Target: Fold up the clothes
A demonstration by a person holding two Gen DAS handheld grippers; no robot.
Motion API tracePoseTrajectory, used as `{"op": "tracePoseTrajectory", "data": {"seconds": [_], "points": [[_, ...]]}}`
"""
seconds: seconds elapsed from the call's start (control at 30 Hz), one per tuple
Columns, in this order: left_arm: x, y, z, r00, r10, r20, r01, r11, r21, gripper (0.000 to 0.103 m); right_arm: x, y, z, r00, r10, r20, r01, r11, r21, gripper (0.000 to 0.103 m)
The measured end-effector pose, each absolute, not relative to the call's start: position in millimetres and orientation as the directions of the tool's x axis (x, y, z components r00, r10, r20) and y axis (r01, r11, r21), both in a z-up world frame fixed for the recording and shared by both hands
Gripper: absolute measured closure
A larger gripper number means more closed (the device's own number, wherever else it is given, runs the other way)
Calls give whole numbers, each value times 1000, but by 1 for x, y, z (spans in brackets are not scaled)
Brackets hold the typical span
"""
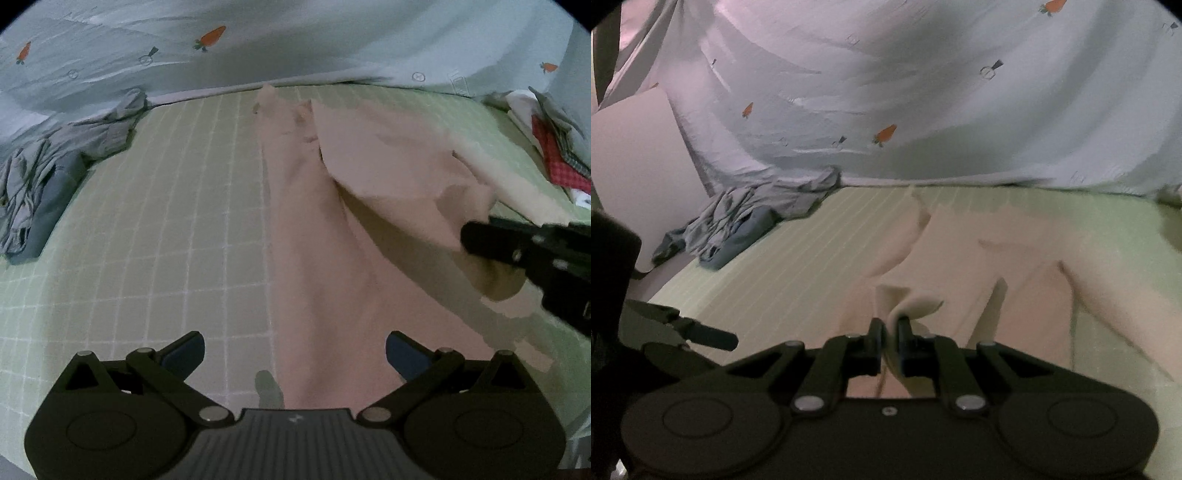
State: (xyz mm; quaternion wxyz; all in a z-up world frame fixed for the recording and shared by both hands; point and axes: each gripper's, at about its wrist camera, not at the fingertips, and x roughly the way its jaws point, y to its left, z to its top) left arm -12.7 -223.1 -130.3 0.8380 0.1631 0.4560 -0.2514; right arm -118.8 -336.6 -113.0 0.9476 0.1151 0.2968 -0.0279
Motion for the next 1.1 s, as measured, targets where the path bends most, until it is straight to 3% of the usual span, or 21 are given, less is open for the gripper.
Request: {"op": "tracePoseTrajectory", "data": {"seconds": [0.4,0.7,0.9,1.07,1.1], "points": [[-24,-205,-151,390,-252,-886,597,801,35,0,-129,-309,-149,738,70,-671,183,937,298,92],[-31,-202,-148,399,-287,-871,645,763,45,0,-142,-316,-143,779,80,-622,239,879,412,75],[-36,-201,-147,401,-289,-869,662,747,57,0,-143,-329,-144,800,67,-596,294,822,488,74],[-35,-194,-148,404,-273,-873,640,767,56,0,-138,-330,-148,789,49,-612,334,802,495,63],[-35,-192,-149,405,-270,-874,635,770,56,0,-138,-329,-148,787,47,-616,337,803,491,56]]}}
